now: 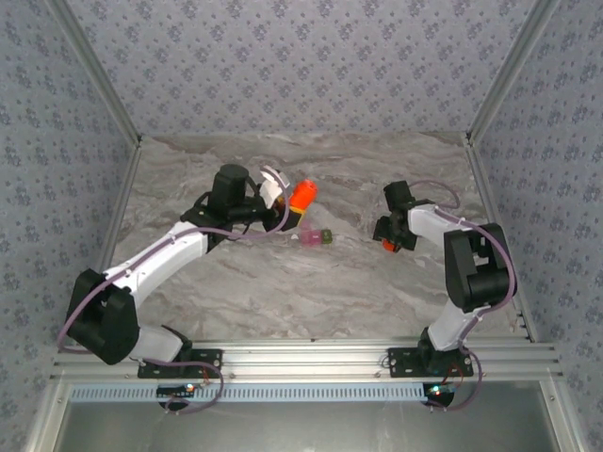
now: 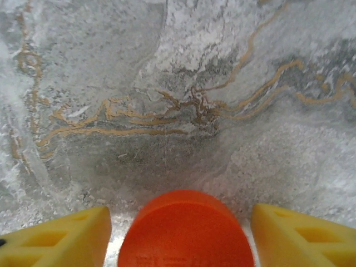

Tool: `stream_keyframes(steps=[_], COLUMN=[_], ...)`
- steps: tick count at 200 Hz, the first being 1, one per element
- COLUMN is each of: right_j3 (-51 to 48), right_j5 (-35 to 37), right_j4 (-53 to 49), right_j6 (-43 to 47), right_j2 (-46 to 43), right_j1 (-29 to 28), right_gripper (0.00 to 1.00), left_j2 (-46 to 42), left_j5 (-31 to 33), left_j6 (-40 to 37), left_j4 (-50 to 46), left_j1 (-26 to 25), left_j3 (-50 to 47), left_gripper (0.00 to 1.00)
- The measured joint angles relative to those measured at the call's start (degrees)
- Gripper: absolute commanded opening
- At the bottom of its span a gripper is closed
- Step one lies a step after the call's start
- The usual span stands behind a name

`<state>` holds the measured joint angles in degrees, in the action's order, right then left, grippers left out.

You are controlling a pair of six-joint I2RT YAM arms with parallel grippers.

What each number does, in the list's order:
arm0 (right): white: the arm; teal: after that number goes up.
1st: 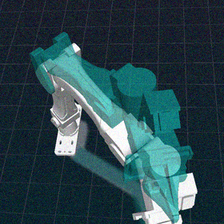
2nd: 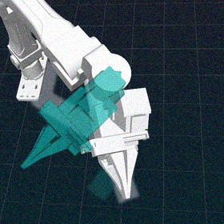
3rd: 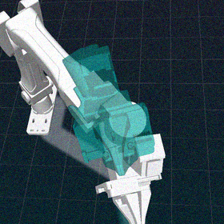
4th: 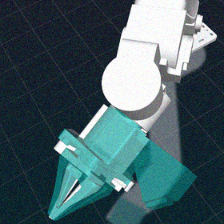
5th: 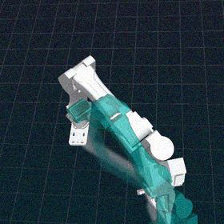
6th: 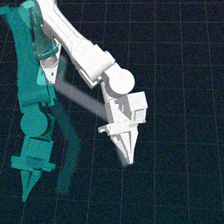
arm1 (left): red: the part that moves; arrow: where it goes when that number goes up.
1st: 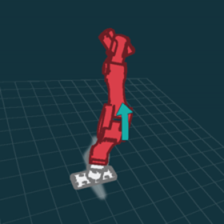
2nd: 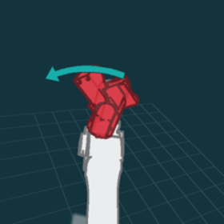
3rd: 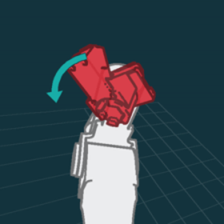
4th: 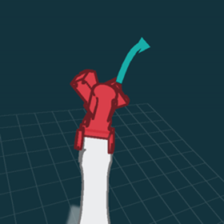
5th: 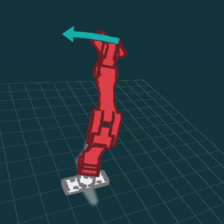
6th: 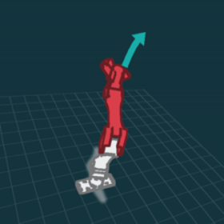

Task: Sort the pills into containers

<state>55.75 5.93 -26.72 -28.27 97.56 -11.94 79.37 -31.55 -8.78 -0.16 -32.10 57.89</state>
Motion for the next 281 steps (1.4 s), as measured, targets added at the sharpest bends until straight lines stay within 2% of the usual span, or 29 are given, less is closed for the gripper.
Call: stream_keyframes(steps=[26, 58, 87, 115, 183, 281], right_j3=[0.0, 0.02, 2.6, 5.57, 6.71, 8.74], right_j5=[-0.35, -2.71, -8.35, -14.73, -23.74, -24.52], right_j4=[0.09, -0.87, -1.79, -0.74, 4.07, 6.16], right_j6=[-0.04, -0.33, -1.18, -2.38, -6.43, -8.92], right_j2=[-0.04, -4.31, -10.62, -11.91, -4.37, 2.43], right_j1=[-0.31, -0.37, -0.87, -2.25, -9.03, -12.66], right_gripper=[0.8, 0.78, 0.77, 0.77, 0.75, 0.69], left_j2=[-0.61, -2.84, -4.98, -5.05, -2.14, 2.32], left_j5=[0.39, 1.84, 3.82, 6.29, 12.09, 13.35], left_j6=[0.31, -0.94, -3.67, -6.51, -12.11, -17.35], left_j4=[-0.04, -2.91, -5.75, -7.5, -6.05, -4.39], left_j1=[0.17, 0.22, 0.22, 0.24, 1.14, 2.01], left_j3=[-0.31, -0.76, -2.4, -4.76, -7.67, -9.2], left_gripper=[0.0, 0.0, 0.0, 0.0, 0.0, 0.0])
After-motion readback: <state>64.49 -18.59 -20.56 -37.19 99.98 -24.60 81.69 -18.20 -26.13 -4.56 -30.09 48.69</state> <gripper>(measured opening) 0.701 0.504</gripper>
